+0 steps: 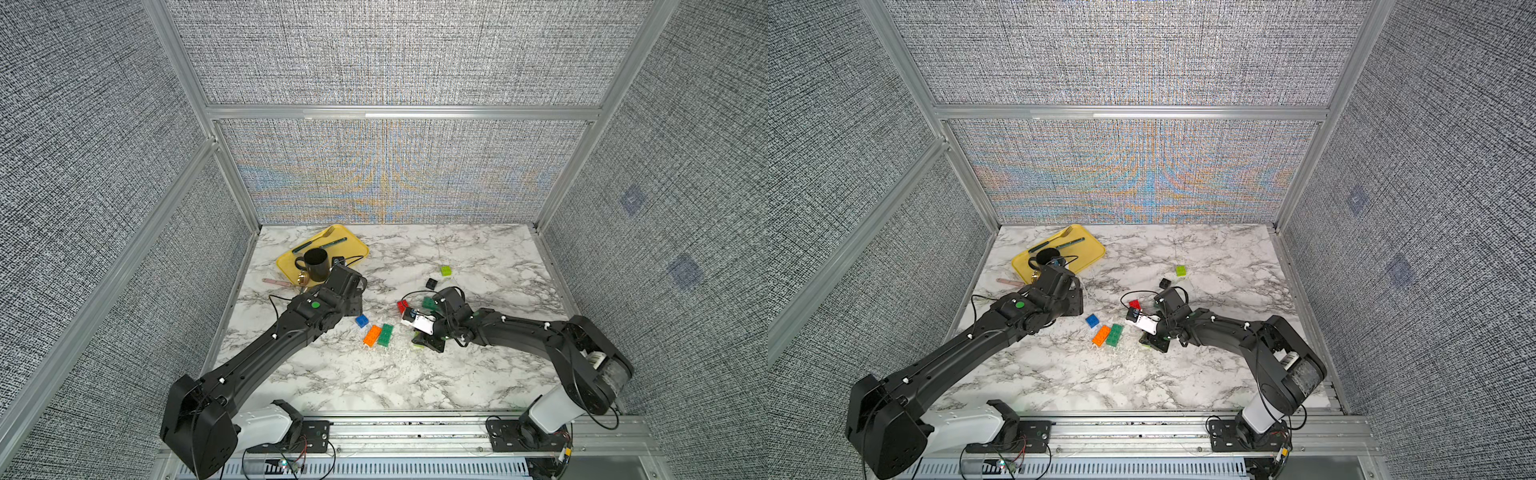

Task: Assemble a carrot with lego
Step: Assemble the lego brick with the lego brick.

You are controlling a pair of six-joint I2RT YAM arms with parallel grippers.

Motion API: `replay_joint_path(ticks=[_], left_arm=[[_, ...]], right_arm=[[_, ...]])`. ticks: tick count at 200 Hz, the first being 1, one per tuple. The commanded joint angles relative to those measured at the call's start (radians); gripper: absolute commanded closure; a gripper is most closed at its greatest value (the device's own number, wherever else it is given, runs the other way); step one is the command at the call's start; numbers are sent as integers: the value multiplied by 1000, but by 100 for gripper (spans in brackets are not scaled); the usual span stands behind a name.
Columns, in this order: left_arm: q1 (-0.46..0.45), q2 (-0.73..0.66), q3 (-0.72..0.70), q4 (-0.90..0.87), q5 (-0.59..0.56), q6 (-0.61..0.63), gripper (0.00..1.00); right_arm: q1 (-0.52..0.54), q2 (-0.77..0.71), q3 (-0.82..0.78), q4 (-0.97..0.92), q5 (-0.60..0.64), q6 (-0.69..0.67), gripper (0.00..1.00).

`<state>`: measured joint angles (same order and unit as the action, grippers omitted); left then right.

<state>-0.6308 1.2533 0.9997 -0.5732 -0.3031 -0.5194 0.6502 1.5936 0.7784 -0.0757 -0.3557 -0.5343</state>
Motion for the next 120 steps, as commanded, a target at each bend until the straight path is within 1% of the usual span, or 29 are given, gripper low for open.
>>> replay_joint_path(ticks=[1, 16, 35, 74, 92, 120], left_arm=[[2, 14, 15, 9, 21, 16, 34], [2, 21, 13, 10, 27, 16, 34], [2, 27, 14, 13, 28, 18, 34], [2, 26, 19, 13, 27, 27, 34], [2, 33, 25, 17, 29, 30, 34], [3, 56, 40, 17, 42, 36, 34]], right_arm=[[-7, -27, -13, -49, 9, -10, 66], [-14, -39, -22, -45, 0, -19, 65], [-19, -19, -18, -54, 1, -24, 64], [-19, 10, -31, -72, 42, -17, 63], [-20, 0, -42, -69, 55, -8, 63], [-19, -20, -60, -47, 43, 4, 63]])
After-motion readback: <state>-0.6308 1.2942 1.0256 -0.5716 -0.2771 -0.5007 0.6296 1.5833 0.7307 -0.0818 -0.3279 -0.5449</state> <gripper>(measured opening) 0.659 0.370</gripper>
